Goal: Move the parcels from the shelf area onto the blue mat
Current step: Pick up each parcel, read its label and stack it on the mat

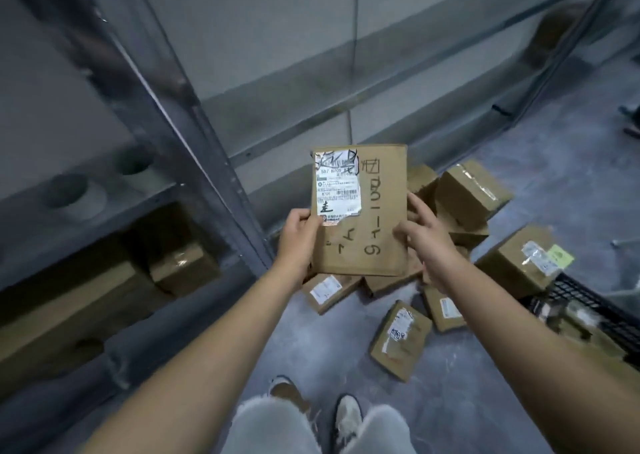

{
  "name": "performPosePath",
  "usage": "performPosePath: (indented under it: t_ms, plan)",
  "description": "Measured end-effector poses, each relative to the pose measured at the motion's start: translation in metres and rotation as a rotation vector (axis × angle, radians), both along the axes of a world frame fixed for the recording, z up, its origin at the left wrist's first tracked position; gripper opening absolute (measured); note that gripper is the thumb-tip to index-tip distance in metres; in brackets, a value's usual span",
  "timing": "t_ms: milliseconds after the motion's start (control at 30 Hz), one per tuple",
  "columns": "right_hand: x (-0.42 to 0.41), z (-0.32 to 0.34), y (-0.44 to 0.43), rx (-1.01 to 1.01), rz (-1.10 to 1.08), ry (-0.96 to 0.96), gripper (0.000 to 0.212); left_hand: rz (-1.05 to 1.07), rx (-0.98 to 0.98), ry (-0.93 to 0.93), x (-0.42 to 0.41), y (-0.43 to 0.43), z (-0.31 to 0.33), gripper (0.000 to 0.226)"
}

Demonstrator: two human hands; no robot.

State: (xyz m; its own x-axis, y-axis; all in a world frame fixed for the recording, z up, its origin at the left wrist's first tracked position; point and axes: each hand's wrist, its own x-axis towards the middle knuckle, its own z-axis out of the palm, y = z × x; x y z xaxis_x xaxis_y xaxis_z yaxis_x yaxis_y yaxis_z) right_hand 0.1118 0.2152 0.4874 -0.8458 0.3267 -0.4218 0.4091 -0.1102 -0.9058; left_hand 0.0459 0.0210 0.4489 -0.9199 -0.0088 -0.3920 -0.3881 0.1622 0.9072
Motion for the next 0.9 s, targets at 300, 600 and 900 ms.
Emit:
performPosePath:
  t_ms: [300,600,900]
  plan:
    - [-0.001,0.024,-0.175,-0.010,0.474,-0.005,0.059,0.478,-0.084,0.075,0.100,-0.194,0.024,0.019]
    - [0.052,0.028,-0.450,0.038,1.031,-0.016,0.054,1.071,-0.140,0.063,0.259,-0.407,0.031,0.023]
    - [0.208,0.028,-0.738,-0.049,1.462,-0.038,0.038,1.532,-0.236,0.022,0.471,-0.606,0.056,0.024]
